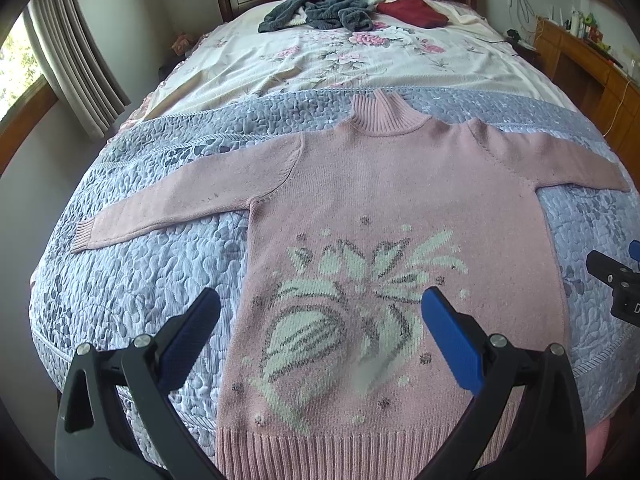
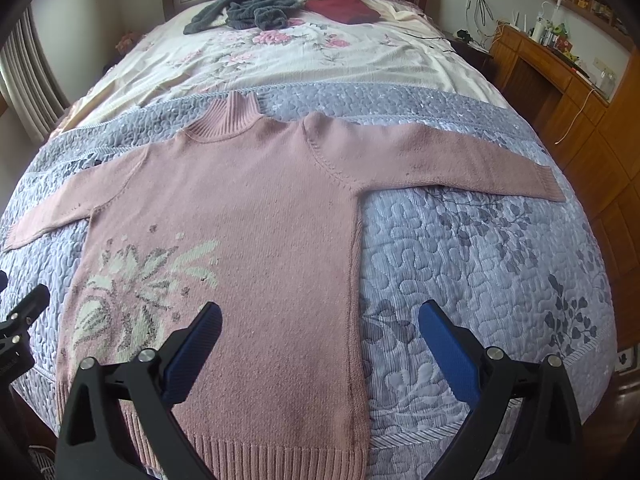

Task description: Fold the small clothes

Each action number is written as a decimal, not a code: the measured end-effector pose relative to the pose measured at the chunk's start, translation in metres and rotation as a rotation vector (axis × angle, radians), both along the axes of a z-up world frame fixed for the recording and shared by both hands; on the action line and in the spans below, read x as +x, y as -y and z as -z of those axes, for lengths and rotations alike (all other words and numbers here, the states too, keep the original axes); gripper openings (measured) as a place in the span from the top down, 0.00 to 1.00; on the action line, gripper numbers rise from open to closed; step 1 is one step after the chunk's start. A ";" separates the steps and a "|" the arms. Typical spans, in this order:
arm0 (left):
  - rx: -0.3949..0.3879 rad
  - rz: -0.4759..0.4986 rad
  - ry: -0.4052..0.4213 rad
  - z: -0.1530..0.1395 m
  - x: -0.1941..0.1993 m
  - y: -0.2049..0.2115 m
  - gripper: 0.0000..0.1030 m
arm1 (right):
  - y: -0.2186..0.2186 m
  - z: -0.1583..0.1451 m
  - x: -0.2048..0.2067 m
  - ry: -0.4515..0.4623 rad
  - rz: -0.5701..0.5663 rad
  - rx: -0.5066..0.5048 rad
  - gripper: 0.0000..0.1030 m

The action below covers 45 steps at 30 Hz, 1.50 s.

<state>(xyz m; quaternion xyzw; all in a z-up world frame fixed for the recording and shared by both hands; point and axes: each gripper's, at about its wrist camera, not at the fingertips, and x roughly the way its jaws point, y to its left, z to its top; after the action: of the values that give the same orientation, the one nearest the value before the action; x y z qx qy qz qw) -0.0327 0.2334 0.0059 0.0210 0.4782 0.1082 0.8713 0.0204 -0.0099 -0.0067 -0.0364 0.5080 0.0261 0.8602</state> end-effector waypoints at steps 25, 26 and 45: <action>-0.024 0.000 -0.009 0.004 0.013 0.013 0.03 | 0.027 -0.004 0.009 0.038 0.016 0.007 0.04; -0.031 0.003 -0.012 0.006 0.018 0.016 0.03 | 0.032 -0.004 0.011 0.045 0.016 0.005 0.04; -0.068 0.054 -0.002 0.035 0.183 0.118 0.03 | 0.406 0.090 0.223 -0.219 0.535 0.152 0.06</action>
<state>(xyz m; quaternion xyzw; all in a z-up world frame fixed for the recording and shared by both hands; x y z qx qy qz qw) 0.1506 0.1154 -0.0294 0.0042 0.4816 0.0683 0.8737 0.2434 -0.4162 -0.0969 0.1661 0.5861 -0.1598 0.7768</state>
